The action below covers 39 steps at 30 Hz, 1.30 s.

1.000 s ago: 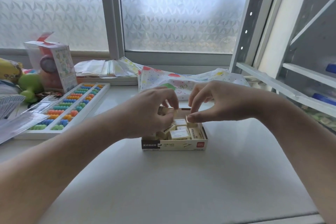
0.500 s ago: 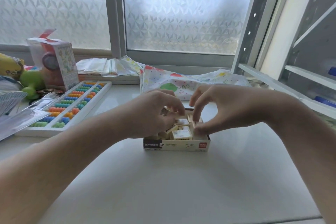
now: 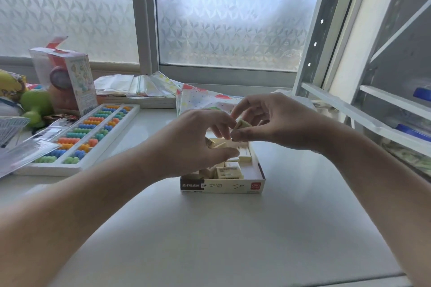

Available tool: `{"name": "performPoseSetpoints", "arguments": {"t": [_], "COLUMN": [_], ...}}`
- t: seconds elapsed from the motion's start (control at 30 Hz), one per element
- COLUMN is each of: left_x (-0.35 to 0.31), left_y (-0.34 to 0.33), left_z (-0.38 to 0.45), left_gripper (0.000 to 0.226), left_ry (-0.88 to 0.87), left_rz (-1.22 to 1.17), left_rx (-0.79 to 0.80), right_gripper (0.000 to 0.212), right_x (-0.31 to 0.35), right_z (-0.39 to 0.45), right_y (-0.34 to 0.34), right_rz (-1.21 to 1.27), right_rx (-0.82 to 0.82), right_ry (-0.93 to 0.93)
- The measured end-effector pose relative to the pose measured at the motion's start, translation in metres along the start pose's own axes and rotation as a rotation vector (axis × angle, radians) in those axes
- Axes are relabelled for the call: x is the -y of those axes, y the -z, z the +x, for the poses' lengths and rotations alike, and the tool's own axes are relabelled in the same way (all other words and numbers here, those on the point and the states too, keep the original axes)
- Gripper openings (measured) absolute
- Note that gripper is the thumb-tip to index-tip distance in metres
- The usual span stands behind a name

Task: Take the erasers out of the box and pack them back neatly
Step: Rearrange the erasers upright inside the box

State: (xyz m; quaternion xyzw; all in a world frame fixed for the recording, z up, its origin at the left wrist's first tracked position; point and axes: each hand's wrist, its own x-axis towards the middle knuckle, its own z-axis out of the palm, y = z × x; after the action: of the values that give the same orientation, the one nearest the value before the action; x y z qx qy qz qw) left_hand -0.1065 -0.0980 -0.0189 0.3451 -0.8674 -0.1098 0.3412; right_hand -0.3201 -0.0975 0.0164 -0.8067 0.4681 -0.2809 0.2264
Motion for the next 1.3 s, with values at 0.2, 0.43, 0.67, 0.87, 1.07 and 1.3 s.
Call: {"name": "performPoseSetpoints", "arguments": {"t": [0.2, 0.43, 0.67, 0.87, 1.07, 1.3], "left_x": [-0.003, -0.002, -0.004, -0.009, -0.013, -0.019], "left_y": [0.002, 0.006, 0.002, -0.004, -0.009, -0.007], "left_z": [0.003, 0.001, 0.001, 0.001, 0.0, 0.005], "left_gripper": [0.036, 0.035, 0.032, 0.021, 0.027, 0.011], "left_ry": [-0.041, -0.034, -0.06, 0.055, 0.094, 0.102], "left_rz": [0.038, 0.08, -0.002, -0.186, -0.247, -0.161], "left_rx": [-0.165, -0.164, -0.144, -0.229, -0.09, 0.139], "right_gripper": [0.034, 0.033, 0.036, 0.034, 0.026, 0.009], "right_x": [0.0, 0.0, -0.001, -0.002, -0.015, -0.022], "right_z": [0.003, 0.002, 0.003, 0.002, 0.005, 0.011], "right_y": [-0.006, 0.005, 0.005, 0.01, 0.013, -0.009], "right_rz": [0.11, 0.237, 0.184, 0.176, -0.136, -0.205], "right_rx": [-0.026, -0.078, -0.055, 0.038, -0.153, 0.073], "right_ry": [-0.066, -0.138, -0.098, -0.107, -0.08, -0.051]}}
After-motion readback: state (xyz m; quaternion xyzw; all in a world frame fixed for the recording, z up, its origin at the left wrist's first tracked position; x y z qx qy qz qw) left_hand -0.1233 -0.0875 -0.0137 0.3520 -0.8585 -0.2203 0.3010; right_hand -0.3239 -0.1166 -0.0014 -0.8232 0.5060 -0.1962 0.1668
